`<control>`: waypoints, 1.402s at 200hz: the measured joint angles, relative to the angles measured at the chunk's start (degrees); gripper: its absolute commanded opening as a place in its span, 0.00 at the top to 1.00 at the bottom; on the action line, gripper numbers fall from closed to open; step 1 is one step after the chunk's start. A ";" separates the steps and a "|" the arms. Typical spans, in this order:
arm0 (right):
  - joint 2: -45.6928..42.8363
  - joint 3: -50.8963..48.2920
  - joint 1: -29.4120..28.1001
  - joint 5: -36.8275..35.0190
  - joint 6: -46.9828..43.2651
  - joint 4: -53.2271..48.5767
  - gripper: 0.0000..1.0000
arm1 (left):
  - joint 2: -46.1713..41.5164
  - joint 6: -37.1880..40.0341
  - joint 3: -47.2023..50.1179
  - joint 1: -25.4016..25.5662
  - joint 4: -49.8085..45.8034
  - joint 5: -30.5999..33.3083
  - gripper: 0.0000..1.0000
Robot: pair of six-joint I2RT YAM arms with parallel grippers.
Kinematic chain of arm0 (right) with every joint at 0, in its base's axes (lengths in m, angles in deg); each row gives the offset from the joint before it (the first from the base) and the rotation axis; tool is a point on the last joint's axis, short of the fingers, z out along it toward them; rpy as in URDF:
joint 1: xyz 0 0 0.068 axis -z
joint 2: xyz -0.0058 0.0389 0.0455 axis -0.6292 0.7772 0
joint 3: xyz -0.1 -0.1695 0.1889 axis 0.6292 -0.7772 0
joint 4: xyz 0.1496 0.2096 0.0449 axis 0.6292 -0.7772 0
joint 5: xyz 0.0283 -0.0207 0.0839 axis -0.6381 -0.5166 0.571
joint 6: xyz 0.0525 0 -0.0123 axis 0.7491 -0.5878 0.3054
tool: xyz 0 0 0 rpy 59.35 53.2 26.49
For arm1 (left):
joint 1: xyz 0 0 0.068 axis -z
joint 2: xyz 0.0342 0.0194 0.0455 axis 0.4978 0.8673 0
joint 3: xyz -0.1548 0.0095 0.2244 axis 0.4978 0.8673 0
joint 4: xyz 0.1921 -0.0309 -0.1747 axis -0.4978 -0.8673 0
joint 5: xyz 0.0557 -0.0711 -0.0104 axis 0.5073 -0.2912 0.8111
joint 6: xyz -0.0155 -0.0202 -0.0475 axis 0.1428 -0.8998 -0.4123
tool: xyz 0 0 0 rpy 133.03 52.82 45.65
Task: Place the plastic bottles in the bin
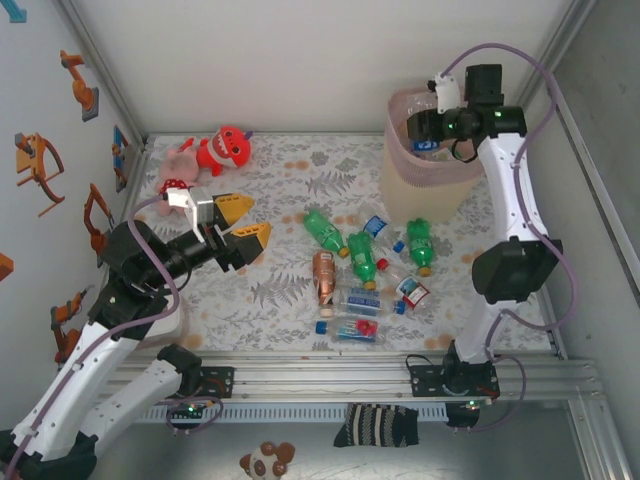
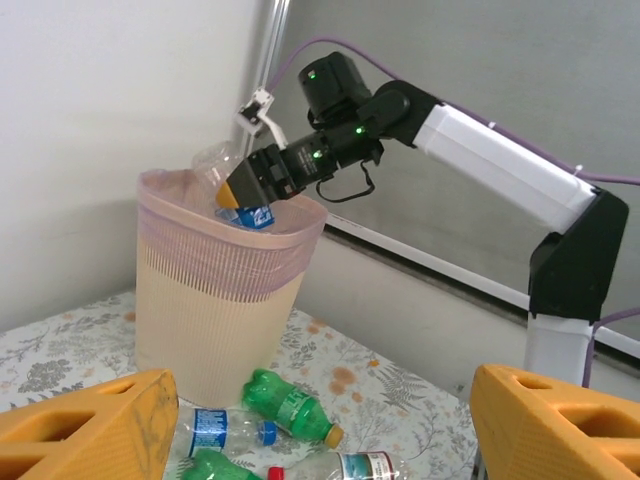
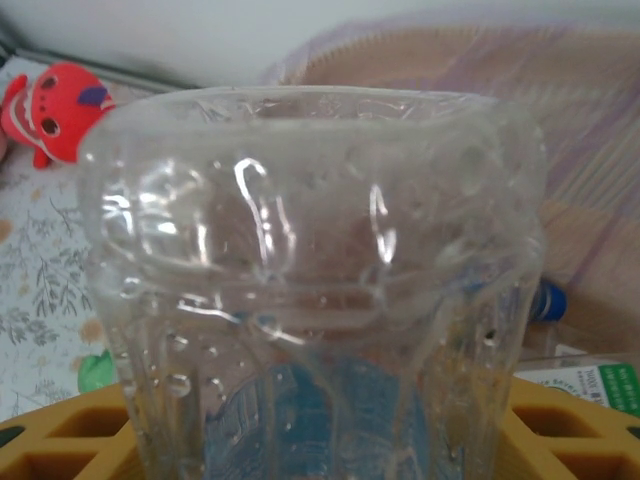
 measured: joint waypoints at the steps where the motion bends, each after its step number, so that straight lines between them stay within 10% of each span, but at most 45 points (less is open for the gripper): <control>1: 0.13 0.02 0.00 0.02 -0.04 -0.07 0.40 | 0.00 -0.04 0.02 0.00 0.00 0.00 0.24; 172: 11.63 0.28 0.26 -1.07 -1.31 -5.92 0.24 | 3.69 -3.65 1.99 0.00 1.75 1.07 0.24; 280: -1.49 -2.01 0.55 -2.56 -1.16 -6.14 0.24 | 6.14 -6.78 1.99 0.22 1.55 4.57 0.25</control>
